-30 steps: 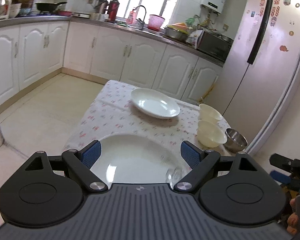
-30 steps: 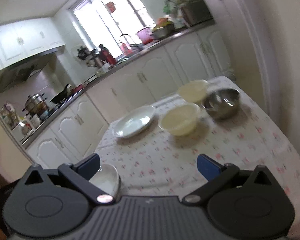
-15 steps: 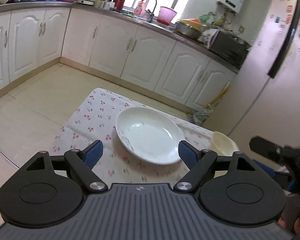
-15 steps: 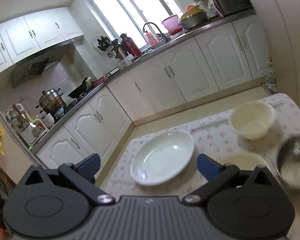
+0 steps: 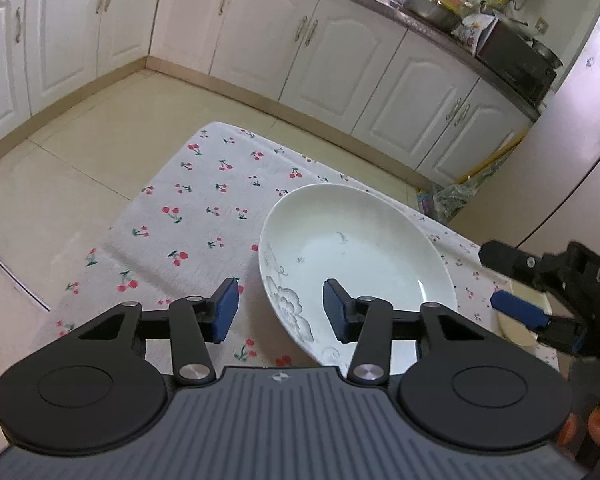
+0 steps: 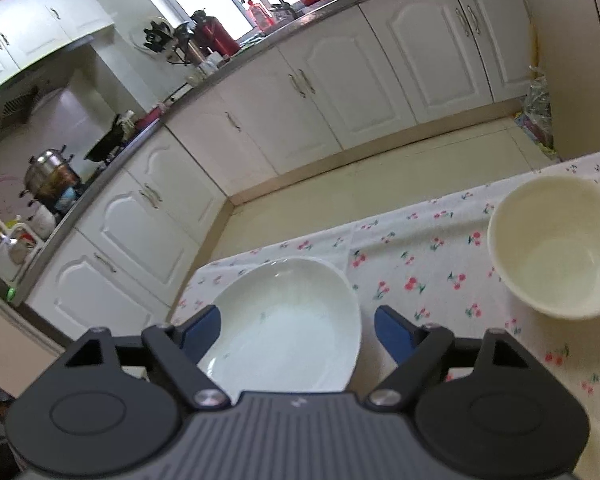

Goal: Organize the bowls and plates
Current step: 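Carry the plain white plate onto the plate stack with the left gripper while the right gripper steadies the stack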

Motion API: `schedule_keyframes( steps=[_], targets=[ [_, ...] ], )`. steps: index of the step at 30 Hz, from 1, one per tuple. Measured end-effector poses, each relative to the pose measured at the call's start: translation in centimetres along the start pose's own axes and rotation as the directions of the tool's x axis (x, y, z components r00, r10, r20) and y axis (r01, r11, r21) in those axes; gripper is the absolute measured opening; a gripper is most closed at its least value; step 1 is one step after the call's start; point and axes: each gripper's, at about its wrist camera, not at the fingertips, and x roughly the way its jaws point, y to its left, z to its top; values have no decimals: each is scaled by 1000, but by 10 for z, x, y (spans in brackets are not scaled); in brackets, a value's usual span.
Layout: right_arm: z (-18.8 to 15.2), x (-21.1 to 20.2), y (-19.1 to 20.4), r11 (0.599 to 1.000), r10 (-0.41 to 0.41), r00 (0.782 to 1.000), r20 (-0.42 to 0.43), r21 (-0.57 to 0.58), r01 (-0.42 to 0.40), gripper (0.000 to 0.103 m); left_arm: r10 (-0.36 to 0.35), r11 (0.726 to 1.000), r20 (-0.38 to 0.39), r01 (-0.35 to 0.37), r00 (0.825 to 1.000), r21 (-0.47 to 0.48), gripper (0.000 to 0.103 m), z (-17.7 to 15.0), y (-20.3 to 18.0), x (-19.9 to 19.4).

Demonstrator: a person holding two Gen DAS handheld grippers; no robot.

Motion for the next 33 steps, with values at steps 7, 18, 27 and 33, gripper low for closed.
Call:
schedule_keyframes(
  steps=[7,18,27,33],
  targets=[
    [7,26,-4,1000,4,997,-71,23,-2,85,-22,1000,-44,22,999,19,42,5,-3,22],
    [8,39,-14,992,83,990,-115,109,-71,89,6,997,-36,-3,999,79,21,4,-11,25],
    [6,19,0,998,64,996,-69,34,-61,89,-1,991,17,-1,1000,136,19,5,-17,17],
    [-3,10,9,999,51,998,-45,-13,-52,88,-1,990,32,-4,999,144,19,-1,-18,5]
  ],
)
